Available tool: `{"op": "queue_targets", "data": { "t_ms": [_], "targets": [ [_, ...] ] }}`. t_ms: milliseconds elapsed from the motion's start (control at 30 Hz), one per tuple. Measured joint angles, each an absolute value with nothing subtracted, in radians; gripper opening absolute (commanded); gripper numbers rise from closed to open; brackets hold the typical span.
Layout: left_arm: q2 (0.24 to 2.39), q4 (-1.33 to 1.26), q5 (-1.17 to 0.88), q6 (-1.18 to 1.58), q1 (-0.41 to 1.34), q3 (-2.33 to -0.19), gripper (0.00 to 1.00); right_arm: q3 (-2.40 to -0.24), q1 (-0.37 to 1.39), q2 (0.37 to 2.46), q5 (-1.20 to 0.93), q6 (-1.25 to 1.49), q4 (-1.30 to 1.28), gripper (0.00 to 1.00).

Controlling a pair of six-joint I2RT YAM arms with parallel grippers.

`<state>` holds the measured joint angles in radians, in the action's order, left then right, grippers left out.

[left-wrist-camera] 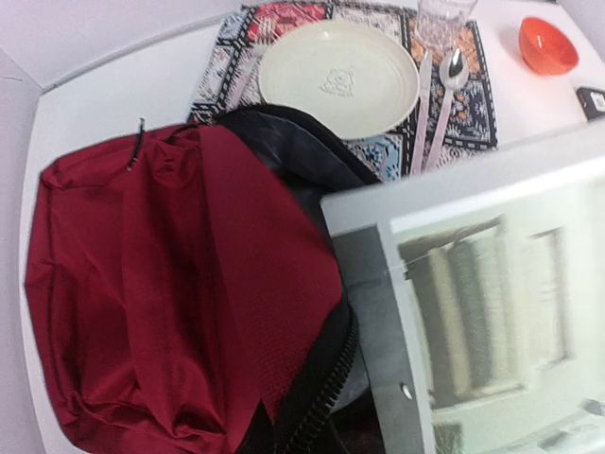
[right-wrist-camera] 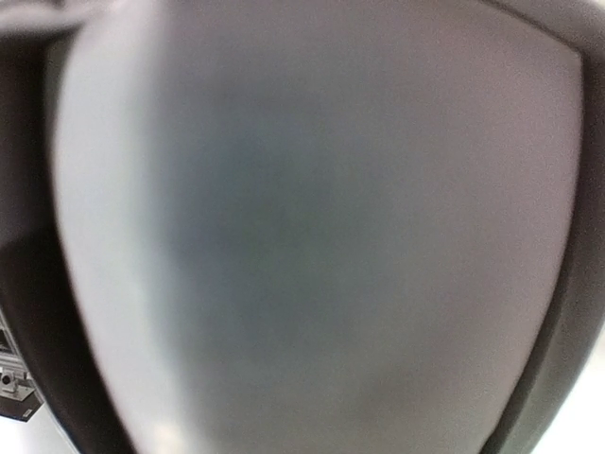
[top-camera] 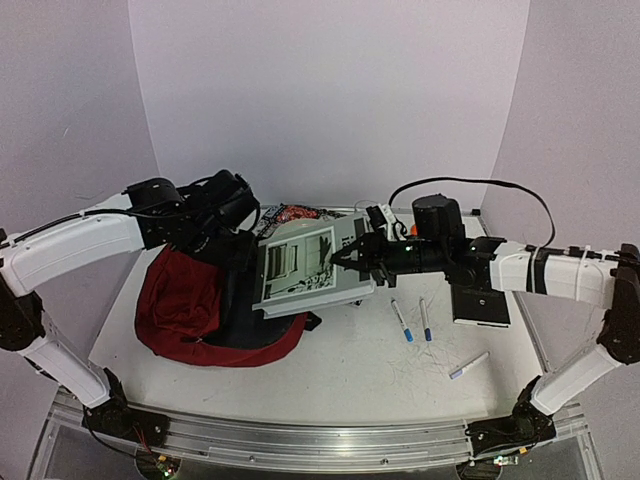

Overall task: Pack the student bag
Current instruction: Pick up the largest pocket of the bag from the student bag, then place the book in the largest pocket of the bag.

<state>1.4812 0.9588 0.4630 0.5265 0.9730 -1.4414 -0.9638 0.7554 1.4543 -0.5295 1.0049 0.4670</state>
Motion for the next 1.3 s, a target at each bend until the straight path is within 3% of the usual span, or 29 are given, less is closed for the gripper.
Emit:
{"op": "queue_targets", "data": {
  "t_ms": [300, 933, 1300],
  "targets": [
    [1.381, 1.017, 0.457, 0.549, 0.972, -1.486, 0.00, -0.979, 0.793, 1.601, -0.484, 1.043, 0.501, 0.31],
    [1.271, 1.029, 0.331, 0.604, 0.972, -1.484, 0.00, -1.321, 0.966, 2.065, -0.380, 1.276, 0.694, 0.32],
    [1.257, 0.995, 0.314, 0.631, 0.972, -1.443, 0.00, -1.375, 1.046, 2.138, -0.207, 1.409, 0.733, 0.32]
  ]
}}
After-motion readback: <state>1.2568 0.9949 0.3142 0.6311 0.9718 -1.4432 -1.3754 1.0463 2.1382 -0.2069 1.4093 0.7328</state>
